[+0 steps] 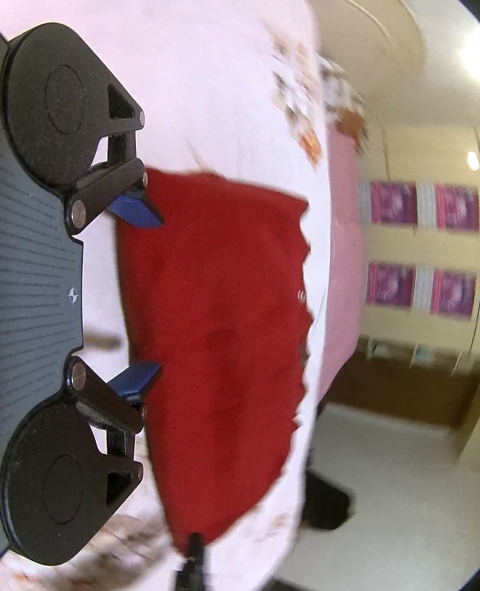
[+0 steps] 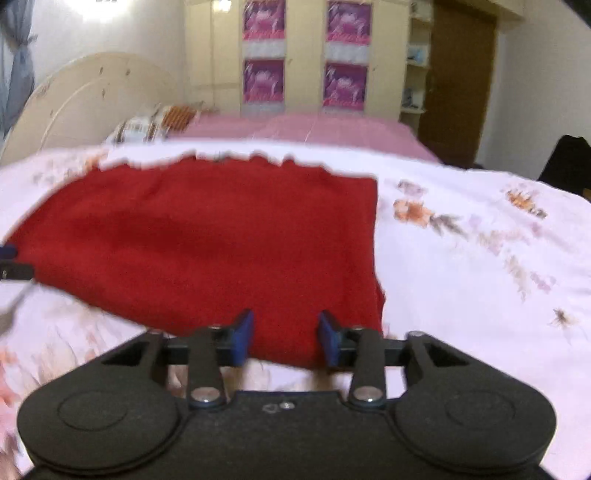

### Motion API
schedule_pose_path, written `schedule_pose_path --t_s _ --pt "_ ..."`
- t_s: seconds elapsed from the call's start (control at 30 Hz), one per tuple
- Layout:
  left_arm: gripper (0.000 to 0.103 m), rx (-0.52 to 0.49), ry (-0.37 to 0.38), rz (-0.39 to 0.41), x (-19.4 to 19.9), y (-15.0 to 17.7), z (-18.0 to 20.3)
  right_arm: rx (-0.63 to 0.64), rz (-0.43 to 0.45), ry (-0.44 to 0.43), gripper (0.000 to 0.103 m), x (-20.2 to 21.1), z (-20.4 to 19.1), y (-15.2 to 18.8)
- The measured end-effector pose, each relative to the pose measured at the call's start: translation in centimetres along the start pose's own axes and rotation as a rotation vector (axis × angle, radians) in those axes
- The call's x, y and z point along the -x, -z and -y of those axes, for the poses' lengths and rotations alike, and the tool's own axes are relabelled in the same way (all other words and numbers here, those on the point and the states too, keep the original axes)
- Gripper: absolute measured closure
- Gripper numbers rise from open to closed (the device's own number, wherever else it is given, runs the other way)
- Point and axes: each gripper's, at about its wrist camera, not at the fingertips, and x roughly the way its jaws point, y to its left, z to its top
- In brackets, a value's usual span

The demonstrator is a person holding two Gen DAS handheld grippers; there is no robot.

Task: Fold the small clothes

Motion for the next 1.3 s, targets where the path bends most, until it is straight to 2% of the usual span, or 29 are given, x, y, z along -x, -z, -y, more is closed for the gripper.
schedule_pose_path --t_s 0.13,0.2,0.3,0.33,0.37,0.4,0.43,0.47,0.5,0.53,0.57,0.63,0.73,0.83,0.9,1.0,1.07,1.13,1.3 --pt "0.024 0.31 0.082 -0.04 -0.4 1.8 -4.1 -0.019 0.004 -0.027 0.069 0.2 -0.1 0.1" --pt "0.024 0.443 0.133 -0.003 -1.1 2.1 -5.8 -0.039 -0.006 -0.049 0.069 0.0 -0.2 0.3" --pt "0.027 0.642 0.187 0.04 -2.7 1.9 -8.1 -0.004 -0.02 -0.035 0.07 -1.1 -0.9 0.1" --pt "0.035 0.678 0.188 0.049 -3.2 1.9 -8.4 -0.001 -0.023 -0.035 0.07 -1.3 -1.0 0.0" --pt "0.079 0.674 0.169 0.029 -3.9 1.6 -8.6 0.006 -0.029 -0.028 0.071 -1.8 -1.1 -0.1" --pt "0.096 0.672 0.16 -0.013 -5.0 1.6 -8.7 0.022 -0.04 -0.009 0.073 -2.2 -1.2 -0.2" --pt "0.096 0.708 0.174 -0.002 -5.1 1.6 -9.0 0.045 -0.052 0.007 0.073 -2.1 -1.7 0.0" --pt "0.096 0.716 0.202 0.046 -4.4 1.5 -9.3 0.076 -0.058 0.019 0.074 -2.3 -1.7 -0.1" --pt "0.096 0.662 0.196 0.086 -3.4 1.0 -9.3 0.096 -0.063 0.042 0.074 -2.2 -1.7 -0.3" --pt "0.096 0.623 0.189 0.093 -3.1 0.9 -9.5 0.103 -0.07 0.078 0.074 -2.2 -1.1 -0.4" --pt "0.096 0.613 0.183 0.068 -3.5 1.1 -9.9 0.089 -0.078 0.093 0.076 -2.6 -0.3 -0.3" --pt "0.096 0.601 0.16 -0.001 -5.2 1.9 -10.1 0.017 -0.073 0.046 0.076 -2.7 1.5 0.0" --pt "0.095 0.609 0.164 0.016 -5.8 2.0 -9.8 0.062 -0.083 0.056 0.076 -2.8 1.1 -0.2" --pt "0.095 0.638 0.197 0.008 -6.2 2.0 -9.6 0.057 -0.081 0.053 0.074 -2.9 1.1 -0.3" --pt "0.073 0.671 0.22 0.014 -6.1 2.0 -10.1 0.037 -0.08 0.049 0.073 -2.7 1.1 -0.6" --pt "0.051 0.699 0.256 0.046 -5.3 2.3 -9.9 0.009 -0.021 0.022 0.072 -1.8 0.2 -1.4" --pt "0.046 0.702 0.245 0.065 -5.4 2.1 -9.2 0.001 0.018 -0.021 0.073 -1.5 -0.7 -2.1" --pt "0.046 0.725 0.236 0.079 -5.8 1.9 -9.0 0.0 0.05 -0.064 0.073 -1.4 -1.7 -2.9" --pt "0.046 0.782 0.256 0.099 -7.7 0.8 -9.8 0.004 0.046 -0.139 0.074 -3.1 -3.5 -5.0"
